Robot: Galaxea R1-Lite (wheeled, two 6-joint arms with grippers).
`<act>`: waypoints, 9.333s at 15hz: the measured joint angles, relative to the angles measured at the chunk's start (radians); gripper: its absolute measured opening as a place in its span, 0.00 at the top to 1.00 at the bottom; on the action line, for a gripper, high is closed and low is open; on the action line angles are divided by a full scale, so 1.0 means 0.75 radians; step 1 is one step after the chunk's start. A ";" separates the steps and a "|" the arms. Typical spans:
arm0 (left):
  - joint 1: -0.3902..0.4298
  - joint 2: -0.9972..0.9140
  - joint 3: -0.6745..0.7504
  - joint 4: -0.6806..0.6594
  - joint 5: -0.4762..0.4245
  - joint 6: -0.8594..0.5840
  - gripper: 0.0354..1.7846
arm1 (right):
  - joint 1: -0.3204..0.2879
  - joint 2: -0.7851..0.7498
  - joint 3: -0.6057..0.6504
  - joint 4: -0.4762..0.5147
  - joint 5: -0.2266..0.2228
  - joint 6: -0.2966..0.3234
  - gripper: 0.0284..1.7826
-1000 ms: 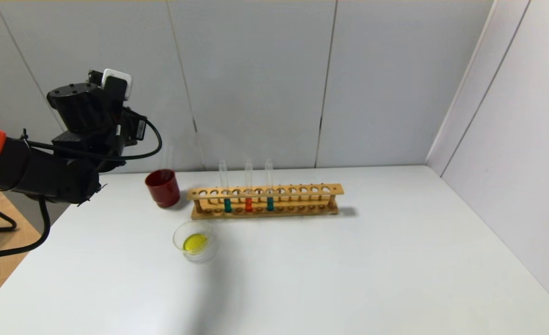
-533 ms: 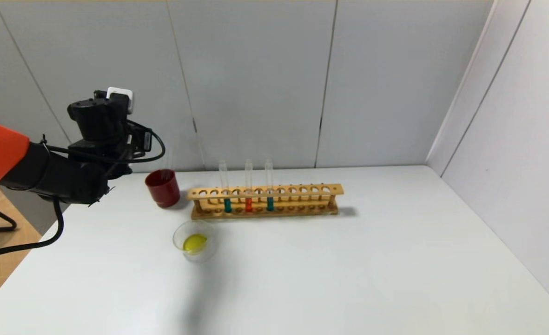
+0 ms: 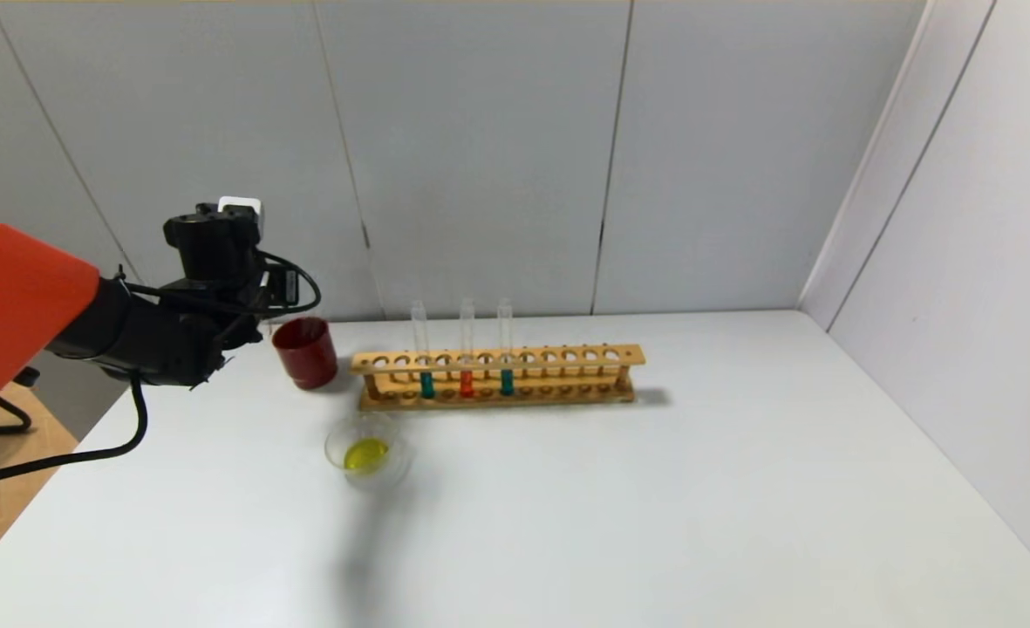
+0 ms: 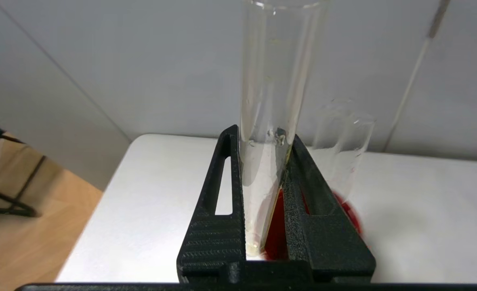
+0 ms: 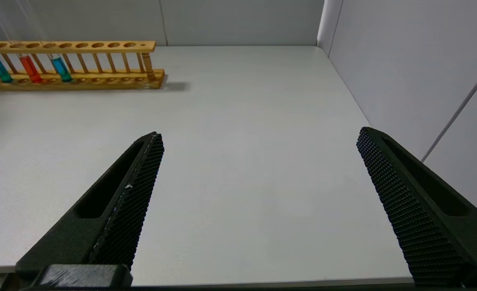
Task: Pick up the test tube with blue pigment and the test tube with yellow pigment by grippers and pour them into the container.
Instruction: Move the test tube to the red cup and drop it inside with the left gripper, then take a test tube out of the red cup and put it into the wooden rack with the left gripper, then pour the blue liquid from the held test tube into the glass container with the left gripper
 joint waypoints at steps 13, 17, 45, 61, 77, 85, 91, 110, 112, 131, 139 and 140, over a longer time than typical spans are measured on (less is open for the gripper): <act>-0.030 0.043 -0.052 -0.003 -0.047 -0.097 0.84 | 0.000 0.000 0.000 -0.001 0.000 0.000 0.02; -0.031 0.065 -0.042 -0.044 -0.045 -0.117 0.84 | 0.000 0.000 0.000 0.000 0.000 0.000 0.02; -0.223 -0.645 0.249 0.555 -0.103 -0.092 0.02 | 0.000 0.000 0.000 -0.001 -0.001 -0.001 0.02; -0.539 -0.625 0.612 0.408 -0.070 -0.426 0.02 | 0.000 0.000 0.000 -0.001 0.000 -0.001 0.02; -0.492 -0.153 0.294 0.249 -0.117 -0.427 0.02 | 0.000 0.000 0.000 -0.001 0.000 -0.001 0.02; -0.470 -0.052 0.179 0.249 -0.170 -0.425 0.02 | 0.000 0.000 0.000 0.000 0.000 -0.001 0.02; -0.470 -0.012 0.145 0.232 -0.190 -0.428 0.02 | 0.000 0.000 0.000 0.000 -0.001 0.000 0.02; -0.496 0.032 0.069 0.236 -0.165 -0.310 0.84 | 0.000 0.000 0.000 0.000 0.000 0.000 0.02; -0.489 -0.013 0.079 0.243 -0.148 -0.214 0.84 | 0.000 0.000 0.000 0.000 0.000 -0.001 0.02; -0.429 -0.511 -0.056 0.623 -0.142 -0.047 0.84 | 0.000 0.000 0.000 -0.001 0.000 -0.001 0.02; -0.418 -0.783 -0.122 1.010 -0.155 -0.048 0.84 | 0.000 0.000 0.000 0.000 -0.001 -0.001 0.02; -0.418 -0.821 -0.122 1.039 -0.157 -0.048 0.84 | 0.000 0.000 0.000 -0.001 -0.001 0.000 0.02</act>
